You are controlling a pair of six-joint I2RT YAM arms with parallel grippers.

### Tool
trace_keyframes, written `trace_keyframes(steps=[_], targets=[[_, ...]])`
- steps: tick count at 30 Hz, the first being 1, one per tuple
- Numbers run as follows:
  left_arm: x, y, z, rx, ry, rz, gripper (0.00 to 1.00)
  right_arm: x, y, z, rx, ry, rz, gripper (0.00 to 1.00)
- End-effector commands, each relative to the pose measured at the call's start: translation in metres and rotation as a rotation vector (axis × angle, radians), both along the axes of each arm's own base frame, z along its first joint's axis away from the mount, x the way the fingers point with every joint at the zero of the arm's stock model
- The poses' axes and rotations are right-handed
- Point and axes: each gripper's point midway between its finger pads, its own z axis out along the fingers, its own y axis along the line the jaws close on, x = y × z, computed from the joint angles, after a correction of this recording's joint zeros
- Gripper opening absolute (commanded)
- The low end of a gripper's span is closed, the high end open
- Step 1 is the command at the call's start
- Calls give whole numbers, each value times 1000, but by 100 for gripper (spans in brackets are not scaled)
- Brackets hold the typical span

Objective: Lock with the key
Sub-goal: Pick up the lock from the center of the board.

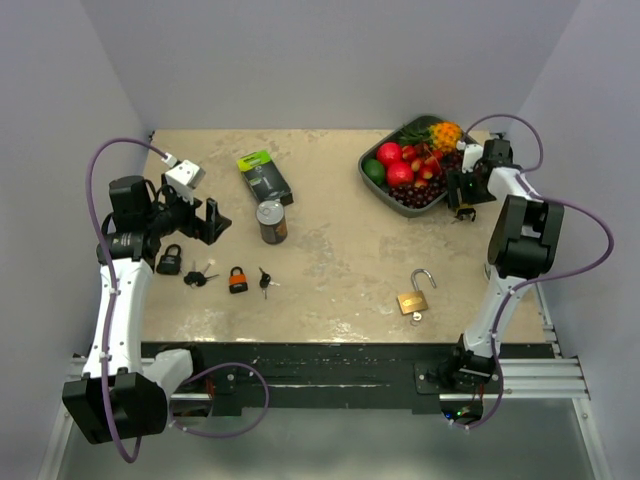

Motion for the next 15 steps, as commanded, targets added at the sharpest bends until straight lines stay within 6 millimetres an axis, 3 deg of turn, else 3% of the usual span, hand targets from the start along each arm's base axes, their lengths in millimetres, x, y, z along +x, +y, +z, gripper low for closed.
trace_keyframes(steps=[1,9,15], targets=[[6,2,10,-1,-45,11,99,1,-11,-8,-32,-8,-51,77],[4,3,9,12,-41,10,99,2,-14,-13,-31,1,-74,65],[5,5,12,1,-30,31,99,-6,-17,-5,-50,5,-60,28]])
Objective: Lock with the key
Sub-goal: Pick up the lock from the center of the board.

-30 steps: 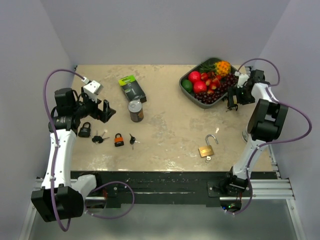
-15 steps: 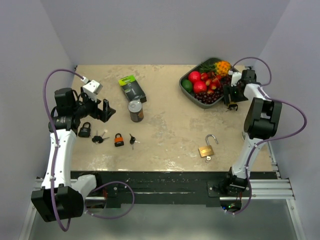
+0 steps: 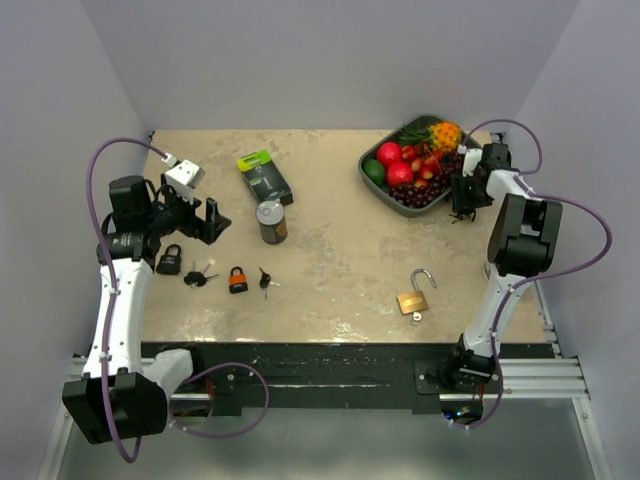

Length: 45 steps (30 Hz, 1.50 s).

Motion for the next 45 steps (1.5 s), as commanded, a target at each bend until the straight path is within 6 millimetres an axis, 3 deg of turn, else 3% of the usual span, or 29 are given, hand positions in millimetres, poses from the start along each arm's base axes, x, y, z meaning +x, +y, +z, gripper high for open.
trace_keyframes(steps=[1,2,4,11,15,20,25,26,28,29,34,40,45], targets=[[4,4,13,-6,-24,30,99,-4,-9,24,-36,-35,0,22],[5,4,18,-10,-32,32,99,-11,-7,25,-24,-21,15,10],[5,3,23,-24,-42,40,99,-19,-6,44,-9,-47,24,0],[7,6,31,-40,-55,84,98,-59,24,85,67,-62,130,0],[0,-5,41,-42,-102,-1,93,-77,49,103,158,-57,220,0],[-14,-25,54,-68,-158,-138,96,-104,105,126,296,-53,400,0],[-31,-47,50,-149,-67,-311,99,-121,189,175,323,-164,626,0],[-32,-50,43,-178,-16,-325,99,-128,214,181,336,-178,691,0],[-39,-63,40,-219,25,-388,99,-136,238,199,362,-227,742,0],[-41,-69,37,-229,43,-409,99,-145,260,205,385,-234,803,0],[-54,-118,37,-318,64,-544,96,-181,319,226,448,-264,967,0],[-78,-170,32,-392,167,-671,93,-223,359,237,466,-291,1143,0],[-101,-195,16,-453,286,-741,87,-241,368,241,410,-326,1233,0]])
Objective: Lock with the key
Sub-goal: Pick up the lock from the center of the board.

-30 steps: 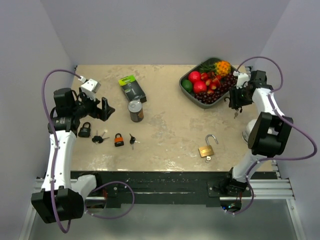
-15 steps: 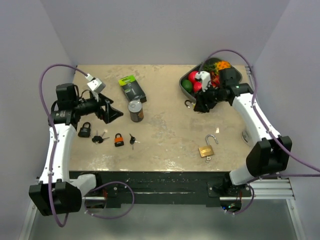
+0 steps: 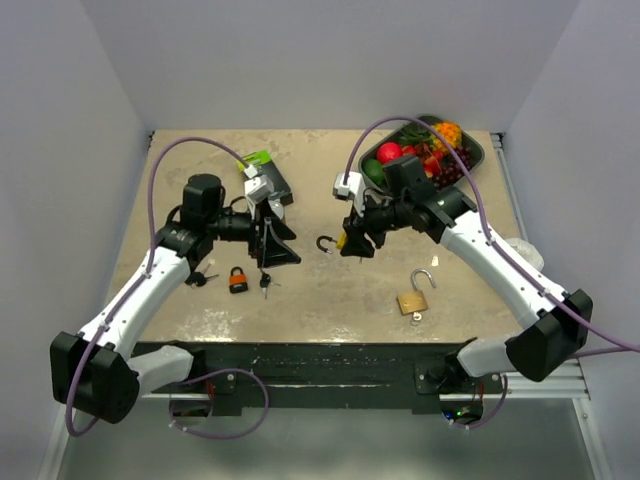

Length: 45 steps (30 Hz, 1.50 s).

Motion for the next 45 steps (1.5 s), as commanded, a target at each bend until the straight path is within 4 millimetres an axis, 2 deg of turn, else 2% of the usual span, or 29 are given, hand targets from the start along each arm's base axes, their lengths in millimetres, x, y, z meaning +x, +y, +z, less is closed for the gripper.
trace_keyframes(steps=[1,3,12,15,18,24,25,27,28,29,32,33,34,35,37,38,42,45], targets=[[-13,-20,5,-81,48,-60,86,-17,13,27,47,-142,88,0],[-21,-27,-2,-84,106,-71,85,-21,15,29,43,-166,107,0],[-31,-41,5,-126,125,-100,80,-34,25,38,46,-223,164,0],[-33,-44,7,-137,141,-104,76,-38,28,39,45,-237,185,0],[-35,-47,7,-143,144,-109,68,-43,31,42,49,-250,209,0],[-37,-50,5,-144,164,-117,41,-46,33,47,52,-270,226,0],[-37,-50,6,-145,162,-117,32,-46,34,47,52,-272,224,0],[-38,-49,6,-146,160,-128,20,-45,34,48,52,-272,222,0],[-39,-49,6,-147,156,-130,8,-45,33,48,53,-274,219,0],[-40,-49,5,-146,158,-136,3,-46,34,48,55,-272,222,0],[-43,-48,10,-145,138,-152,0,-48,34,47,58,-253,222,0],[-44,-48,11,-147,138,-158,0,-49,35,46,64,-231,217,12],[-46,-47,14,-151,135,-167,0,-50,35,45,67,-211,206,32],[-47,-47,18,-156,126,-173,0,-49,34,46,67,-201,190,74],[-46,-44,22,-160,122,-168,0,-48,28,46,65,-194,176,95],[-45,-43,26,-165,113,-172,0,-48,26,48,80,-192,182,99],[-41,-38,38,-170,105,-173,0,-39,7,52,117,-153,145,99],[-43,-38,50,-186,94,-186,0,-41,4,50,123,-147,138,99]])
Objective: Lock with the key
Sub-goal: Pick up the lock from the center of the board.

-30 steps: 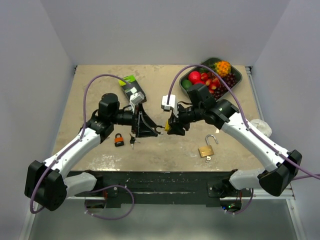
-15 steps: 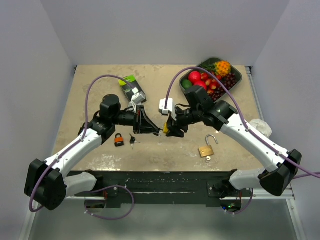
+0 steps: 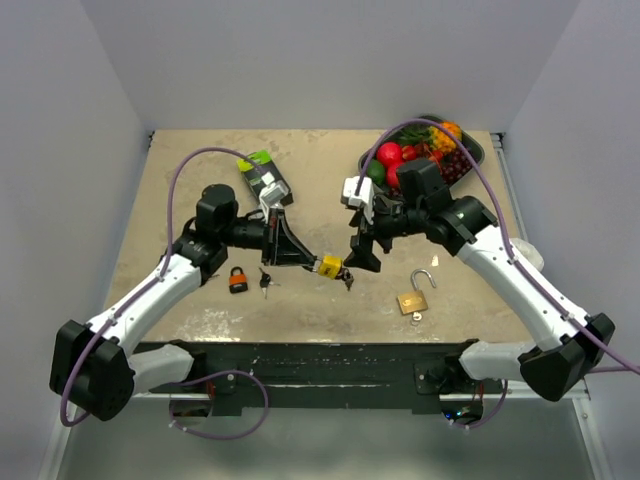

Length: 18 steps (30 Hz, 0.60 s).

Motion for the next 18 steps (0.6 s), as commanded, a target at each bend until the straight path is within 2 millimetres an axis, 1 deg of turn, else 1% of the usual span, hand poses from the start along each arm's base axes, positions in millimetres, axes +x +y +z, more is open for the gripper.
trace_keyframes(steps=[1,2,3,5,6,7,9,13,14,16,17,18], targets=[[-6,2,49,-85,-117,-50,0,-13,-1,25,97,-14,27,99],[-6,2,52,-91,-127,-44,0,-15,2,28,126,-12,30,99],[-5,3,57,-100,-148,-36,0,-21,4,25,142,7,54,99],[-3,3,61,-105,-167,-21,0,-25,6,30,178,-11,82,99],[-3,3,64,-112,-183,-18,0,-30,7,27,181,-1,109,99],[-3,3,65,-114,-189,-14,0,-36,9,28,196,11,146,99],[-3,3,67,-119,-203,-11,0,-41,12,26,202,26,191,99],[-1,3,71,-127,-228,8,0,-45,20,28,225,46,221,95],[-2,3,73,-131,-235,11,0,-43,22,30,234,41,220,91],[-1,4,75,-140,-241,25,0,-45,27,27,232,52,223,86],[-1,4,75,-144,-242,30,0,-44,29,26,232,60,220,79],[-1,4,78,-151,-251,35,0,-44,31,26,233,64,223,75]])
